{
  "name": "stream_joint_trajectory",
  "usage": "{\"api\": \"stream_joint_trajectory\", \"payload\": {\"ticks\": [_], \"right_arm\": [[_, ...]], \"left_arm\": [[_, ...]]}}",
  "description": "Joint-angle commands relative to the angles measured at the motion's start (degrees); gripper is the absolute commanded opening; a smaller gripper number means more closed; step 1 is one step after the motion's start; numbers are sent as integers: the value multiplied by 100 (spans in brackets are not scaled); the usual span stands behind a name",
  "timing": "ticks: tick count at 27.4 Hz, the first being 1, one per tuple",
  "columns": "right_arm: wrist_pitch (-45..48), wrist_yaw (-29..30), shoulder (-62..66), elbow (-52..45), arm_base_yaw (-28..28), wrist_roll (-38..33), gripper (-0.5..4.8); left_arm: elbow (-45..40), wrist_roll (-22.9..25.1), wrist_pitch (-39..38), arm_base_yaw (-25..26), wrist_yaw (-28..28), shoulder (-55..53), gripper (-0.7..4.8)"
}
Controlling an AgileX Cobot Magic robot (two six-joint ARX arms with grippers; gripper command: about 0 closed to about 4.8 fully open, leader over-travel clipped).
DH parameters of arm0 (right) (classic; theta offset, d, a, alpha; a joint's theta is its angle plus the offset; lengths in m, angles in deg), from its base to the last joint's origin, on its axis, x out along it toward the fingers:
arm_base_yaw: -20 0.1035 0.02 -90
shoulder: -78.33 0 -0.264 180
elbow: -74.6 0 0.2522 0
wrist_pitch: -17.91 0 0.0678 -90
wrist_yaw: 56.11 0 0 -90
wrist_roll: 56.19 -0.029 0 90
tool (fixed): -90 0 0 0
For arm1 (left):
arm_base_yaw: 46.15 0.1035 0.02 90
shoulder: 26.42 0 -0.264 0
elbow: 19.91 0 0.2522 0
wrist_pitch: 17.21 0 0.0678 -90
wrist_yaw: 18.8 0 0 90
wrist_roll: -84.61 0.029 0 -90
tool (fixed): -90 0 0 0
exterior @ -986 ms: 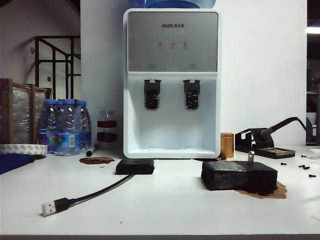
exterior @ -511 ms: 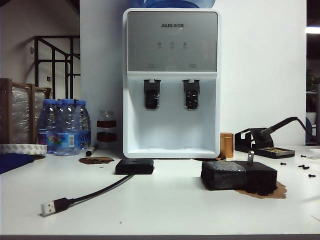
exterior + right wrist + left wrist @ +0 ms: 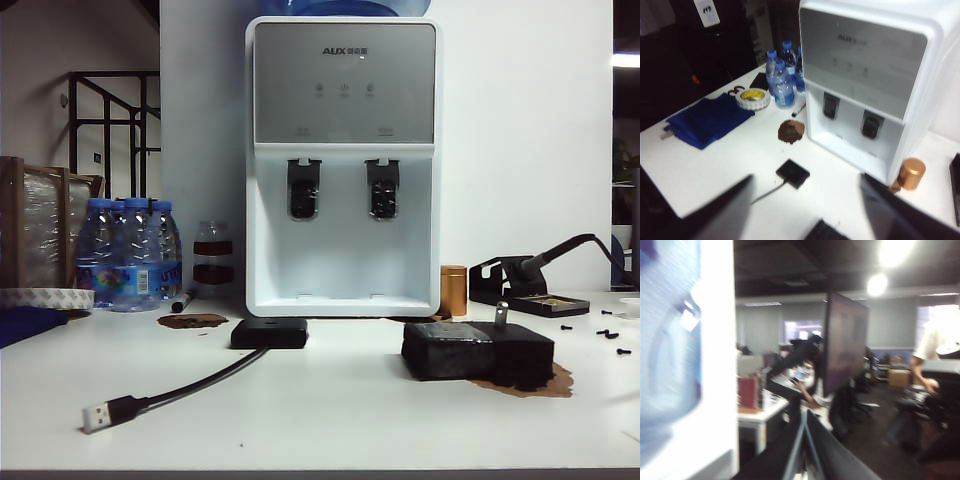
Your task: Take the USB flash drive out of the black sponge and insert it into the slot on top of the black USB adpator box.
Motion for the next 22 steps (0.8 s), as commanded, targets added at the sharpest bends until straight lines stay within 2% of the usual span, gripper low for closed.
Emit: {"api": "stream_joint_trajectory", "payload": {"ticks": [1,3,5,11,13,16,22], "right_arm": [[901,15,-92,-192,11,-487,348],[1316,13,-173,-385,11,-603,353],[1696,11,-247,-616,11,-787,355],[2723,15,-551,-1591,13,-1187,354],[3045,15,-658,-1969,13,-1416,354],[3139,-26,-761,-2549,74,-1488,354],[3674,-439,-758,-3314,535,-1582,354]], "left_arm": [[28,4,-243,-195,-280,-129,-5],[28,144,-546,-319,-293,-195,-5],[26,546,-946,-420,-278,-249,-5],[13,2651,-2852,-730,-216,-363,-5],[-4,3132,-3311,-769,-212,-424,-5],[-380,3622,-3508,-765,-216,-542,-5],[-1023,4238,-3554,-649,-44,-682,-5]]}}
